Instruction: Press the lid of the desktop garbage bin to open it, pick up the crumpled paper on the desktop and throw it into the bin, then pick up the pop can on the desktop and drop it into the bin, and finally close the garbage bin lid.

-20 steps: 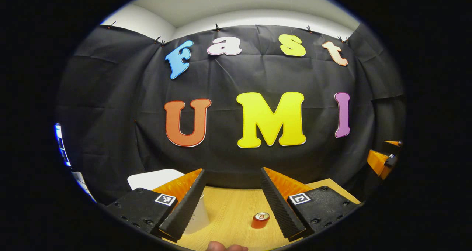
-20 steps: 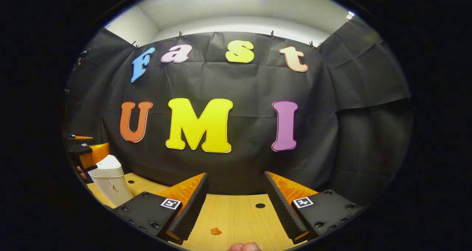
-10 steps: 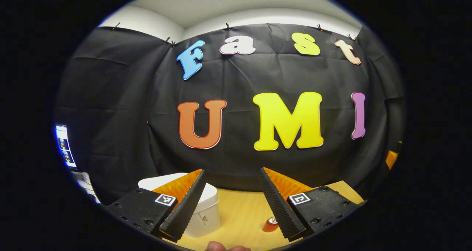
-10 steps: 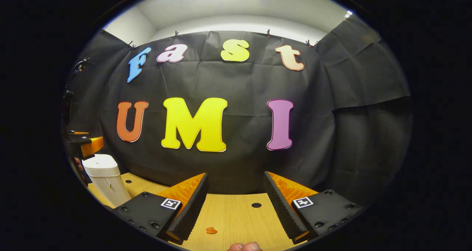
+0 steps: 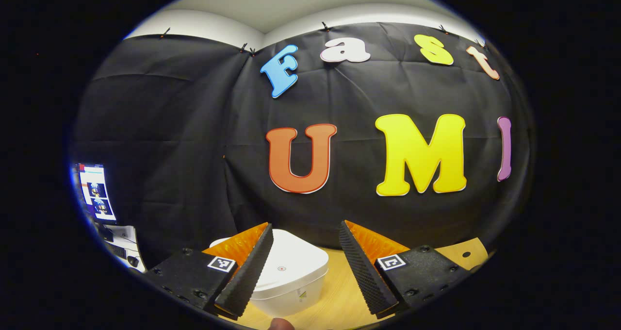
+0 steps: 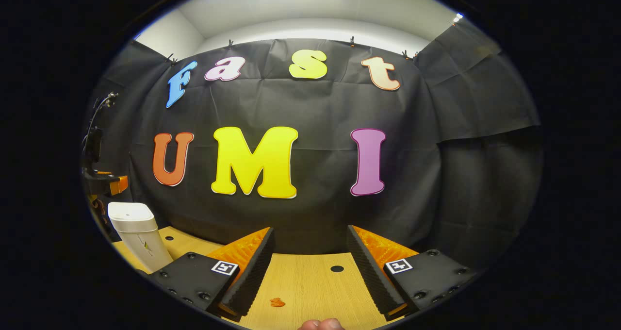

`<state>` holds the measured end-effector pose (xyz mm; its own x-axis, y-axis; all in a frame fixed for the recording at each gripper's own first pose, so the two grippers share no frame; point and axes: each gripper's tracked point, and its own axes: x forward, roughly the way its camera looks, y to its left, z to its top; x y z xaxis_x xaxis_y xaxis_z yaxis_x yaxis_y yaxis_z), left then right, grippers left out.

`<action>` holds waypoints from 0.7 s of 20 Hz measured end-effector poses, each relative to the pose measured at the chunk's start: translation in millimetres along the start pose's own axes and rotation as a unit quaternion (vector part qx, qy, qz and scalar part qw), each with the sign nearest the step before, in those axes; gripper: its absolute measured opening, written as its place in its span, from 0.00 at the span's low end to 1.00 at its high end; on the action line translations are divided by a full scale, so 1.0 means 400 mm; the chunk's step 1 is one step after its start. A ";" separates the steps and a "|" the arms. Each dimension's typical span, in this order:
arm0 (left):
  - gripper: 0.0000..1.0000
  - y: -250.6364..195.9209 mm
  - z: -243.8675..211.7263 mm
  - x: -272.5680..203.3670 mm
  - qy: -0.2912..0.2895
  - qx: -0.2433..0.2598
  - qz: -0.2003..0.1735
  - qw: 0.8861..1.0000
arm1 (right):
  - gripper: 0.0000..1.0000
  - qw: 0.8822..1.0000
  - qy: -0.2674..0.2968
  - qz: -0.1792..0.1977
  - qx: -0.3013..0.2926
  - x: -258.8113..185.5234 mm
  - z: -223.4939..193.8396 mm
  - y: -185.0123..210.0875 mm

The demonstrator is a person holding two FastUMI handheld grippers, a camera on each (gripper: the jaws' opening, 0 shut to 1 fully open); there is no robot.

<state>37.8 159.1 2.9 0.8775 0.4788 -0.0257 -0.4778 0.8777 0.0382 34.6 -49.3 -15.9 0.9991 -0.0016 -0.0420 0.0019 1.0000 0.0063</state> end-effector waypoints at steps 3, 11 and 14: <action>0.84 0.047 -0.032 0.028 0.013 0.002 0.025 1.000 | 0.94 1.000 0.012 -0.002 0.007 -0.005 -0.016 -0.005; 0.45 0.071 -0.148 0.096 0.075 -0.004 0.061 0.995 | 0.94 0.999 0.033 -0.006 0.000 -0.027 -0.038 -0.027; 0.40 0.083 -0.191 0.113 0.097 -0.007 0.075 0.992 | 0.94 0.999 0.034 -0.011 -0.003 -0.030 -0.034 -0.045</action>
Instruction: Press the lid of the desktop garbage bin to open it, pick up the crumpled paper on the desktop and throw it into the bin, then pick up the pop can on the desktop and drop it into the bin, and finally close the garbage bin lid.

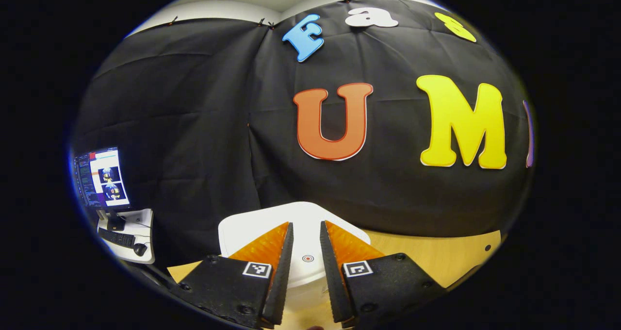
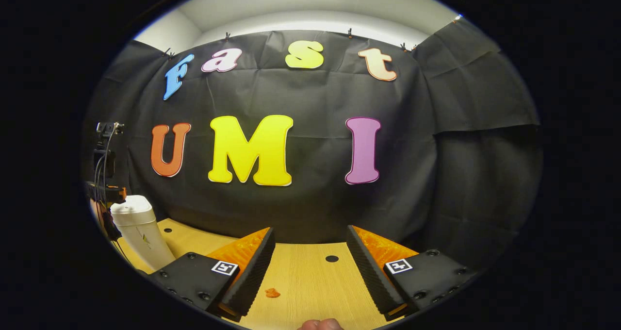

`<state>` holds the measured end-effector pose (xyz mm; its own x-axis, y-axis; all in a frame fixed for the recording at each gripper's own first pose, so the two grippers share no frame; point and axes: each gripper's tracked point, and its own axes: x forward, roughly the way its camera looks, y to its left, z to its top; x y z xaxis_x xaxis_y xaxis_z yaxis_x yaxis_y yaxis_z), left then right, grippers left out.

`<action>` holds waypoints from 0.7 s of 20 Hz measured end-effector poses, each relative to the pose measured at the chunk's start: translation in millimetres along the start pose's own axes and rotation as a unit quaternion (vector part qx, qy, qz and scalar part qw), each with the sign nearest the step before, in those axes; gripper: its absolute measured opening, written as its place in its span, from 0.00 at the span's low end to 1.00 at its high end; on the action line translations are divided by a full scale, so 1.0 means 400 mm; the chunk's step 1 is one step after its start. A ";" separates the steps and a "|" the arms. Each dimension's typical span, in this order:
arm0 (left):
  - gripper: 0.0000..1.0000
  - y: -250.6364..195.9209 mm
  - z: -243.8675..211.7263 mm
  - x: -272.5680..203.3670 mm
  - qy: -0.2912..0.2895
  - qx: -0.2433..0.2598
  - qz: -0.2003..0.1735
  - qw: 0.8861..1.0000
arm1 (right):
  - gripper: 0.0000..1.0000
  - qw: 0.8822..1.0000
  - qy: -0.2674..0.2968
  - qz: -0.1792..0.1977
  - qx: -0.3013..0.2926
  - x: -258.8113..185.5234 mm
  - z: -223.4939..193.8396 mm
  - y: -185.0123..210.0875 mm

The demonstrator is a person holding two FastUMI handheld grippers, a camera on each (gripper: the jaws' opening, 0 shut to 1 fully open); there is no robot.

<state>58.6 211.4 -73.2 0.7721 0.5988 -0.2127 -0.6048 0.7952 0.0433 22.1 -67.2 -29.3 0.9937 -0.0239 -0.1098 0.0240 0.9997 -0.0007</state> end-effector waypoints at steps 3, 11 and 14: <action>0.28 0.008 -0.033 0.022 0.021 0.006 0.009 1.000 | 0.94 1.000 0.002 -0.003 -0.001 -0.003 -0.006 -0.007; 0.11 0.005 -0.095 0.040 0.051 0.001 0.022 0.998 | 0.94 1.000 0.019 -0.002 0.003 0.005 -0.042 -0.009; 0.11 0.005 -0.106 0.038 0.053 -0.019 0.026 0.998 | 0.94 1.000 0.030 0.001 0.007 0.006 -0.058 -0.003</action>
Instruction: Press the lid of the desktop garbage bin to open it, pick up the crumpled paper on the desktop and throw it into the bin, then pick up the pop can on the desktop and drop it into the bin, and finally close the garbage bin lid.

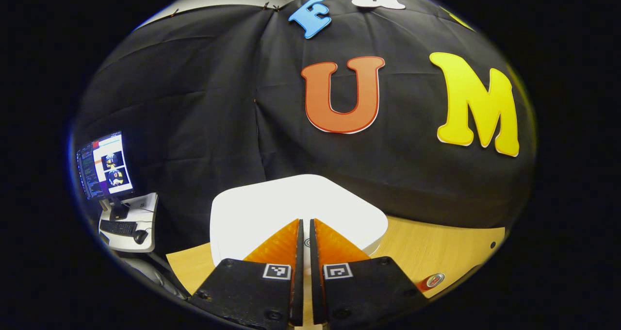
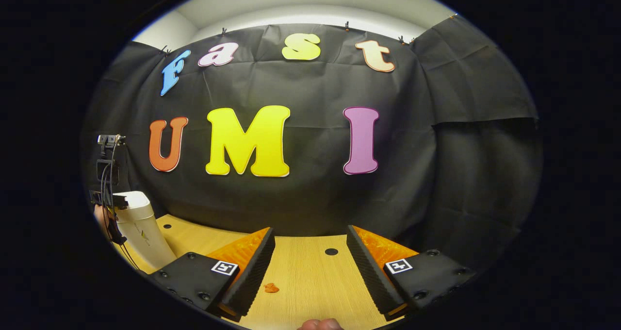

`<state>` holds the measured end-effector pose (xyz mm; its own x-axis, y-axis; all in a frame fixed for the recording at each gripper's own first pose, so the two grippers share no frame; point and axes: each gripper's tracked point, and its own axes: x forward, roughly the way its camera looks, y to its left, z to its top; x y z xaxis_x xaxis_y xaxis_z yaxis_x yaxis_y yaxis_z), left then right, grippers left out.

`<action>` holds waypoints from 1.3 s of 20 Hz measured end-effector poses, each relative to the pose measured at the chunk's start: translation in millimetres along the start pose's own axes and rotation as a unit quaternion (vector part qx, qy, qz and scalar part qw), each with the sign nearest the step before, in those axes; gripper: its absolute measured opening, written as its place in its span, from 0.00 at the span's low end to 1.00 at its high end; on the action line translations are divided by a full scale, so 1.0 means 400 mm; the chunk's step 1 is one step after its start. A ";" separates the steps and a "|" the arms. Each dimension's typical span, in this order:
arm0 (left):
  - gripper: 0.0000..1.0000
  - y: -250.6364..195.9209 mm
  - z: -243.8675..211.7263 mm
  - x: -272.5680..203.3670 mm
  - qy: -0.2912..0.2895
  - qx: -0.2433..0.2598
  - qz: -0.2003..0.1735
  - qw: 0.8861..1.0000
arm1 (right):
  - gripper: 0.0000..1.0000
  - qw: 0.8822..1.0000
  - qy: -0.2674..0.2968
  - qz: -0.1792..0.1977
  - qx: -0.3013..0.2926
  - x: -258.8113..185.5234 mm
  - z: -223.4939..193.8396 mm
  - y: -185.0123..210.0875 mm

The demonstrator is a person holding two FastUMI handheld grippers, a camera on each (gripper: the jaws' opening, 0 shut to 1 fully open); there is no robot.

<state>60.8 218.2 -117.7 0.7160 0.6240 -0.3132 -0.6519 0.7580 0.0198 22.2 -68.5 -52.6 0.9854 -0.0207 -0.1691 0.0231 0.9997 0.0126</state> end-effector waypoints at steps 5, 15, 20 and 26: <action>0.07 0.003 0.032 -0.006 -0.026 0.017 0.004 1.000 | 0.94 1.000 -0.003 0.002 0.004 0.006 -0.003 -0.002; 0.03 -0.041 0.173 -0.107 -0.103 0.008 -0.073 0.992 | 0.94 0.999 -0.020 0.020 0.017 0.021 0.023 0.025; 0.06 -0.087 0.205 -0.210 -0.123 0.018 -0.130 0.984 | 0.92 0.999 -0.019 0.043 0.016 0.029 0.013 0.056; 0.28 -0.166 0.205 -0.364 -0.137 0.010 -0.220 0.966 | 0.94 0.997 -0.019 0.068 0.009 0.030 -0.006 0.079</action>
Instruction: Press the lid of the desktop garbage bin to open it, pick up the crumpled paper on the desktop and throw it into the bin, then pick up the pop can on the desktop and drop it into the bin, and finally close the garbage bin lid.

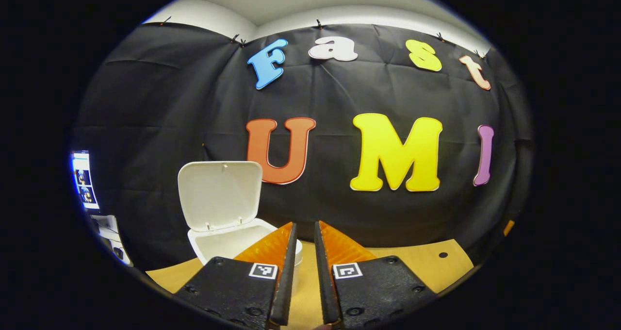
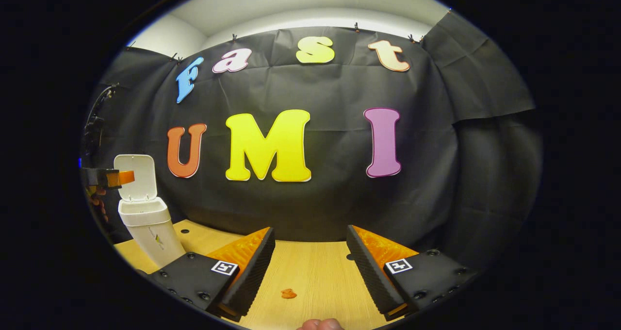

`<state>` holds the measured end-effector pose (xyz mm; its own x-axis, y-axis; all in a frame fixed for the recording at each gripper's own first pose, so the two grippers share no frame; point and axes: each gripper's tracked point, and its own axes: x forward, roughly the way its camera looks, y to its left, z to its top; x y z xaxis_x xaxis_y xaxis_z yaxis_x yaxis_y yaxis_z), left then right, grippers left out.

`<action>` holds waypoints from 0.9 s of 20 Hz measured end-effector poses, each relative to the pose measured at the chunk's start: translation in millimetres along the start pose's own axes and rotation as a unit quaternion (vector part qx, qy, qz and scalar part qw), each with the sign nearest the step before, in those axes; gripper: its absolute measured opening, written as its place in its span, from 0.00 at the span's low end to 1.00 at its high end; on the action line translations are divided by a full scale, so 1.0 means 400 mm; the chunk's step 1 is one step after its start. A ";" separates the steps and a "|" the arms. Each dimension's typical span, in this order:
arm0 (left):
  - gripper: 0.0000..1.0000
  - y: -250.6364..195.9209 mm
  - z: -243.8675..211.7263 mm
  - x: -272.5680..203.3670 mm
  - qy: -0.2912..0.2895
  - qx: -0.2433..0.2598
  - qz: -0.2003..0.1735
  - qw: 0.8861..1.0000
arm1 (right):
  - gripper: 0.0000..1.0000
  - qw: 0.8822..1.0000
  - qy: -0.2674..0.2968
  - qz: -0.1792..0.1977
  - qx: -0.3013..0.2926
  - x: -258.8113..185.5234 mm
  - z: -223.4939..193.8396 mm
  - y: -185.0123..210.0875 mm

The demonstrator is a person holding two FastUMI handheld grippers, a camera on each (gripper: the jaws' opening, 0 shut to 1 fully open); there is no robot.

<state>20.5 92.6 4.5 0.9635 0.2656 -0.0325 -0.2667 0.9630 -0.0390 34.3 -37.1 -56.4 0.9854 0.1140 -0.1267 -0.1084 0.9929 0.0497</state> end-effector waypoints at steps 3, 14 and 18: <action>0.40 -0.045 0.000 -0.043 -0.002 0.012 -0.029 1.000 | 0.94 1.000 0.006 0.008 -0.005 0.004 -0.016 0.002; 0.96 -0.142 -0.039 -0.121 0.000 0.012 -0.074 0.997 | 0.94 0.998 0.045 0.036 -0.023 0.014 -0.128 0.011; 0.96 -0.170 -0.055 -0.136 0.007 0.005 -0.087 0.996 | 0.94 0.997 0.067 0.036 -0.028 0.020 -0.189 0.006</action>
<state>-14.1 11.8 -13.0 0.9948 0.0933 -0.0405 -0.0948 0.9948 -0.0361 31.9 -31.2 -132.4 0.9489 0.1843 -0.2563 -0.1885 0.9820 0.0086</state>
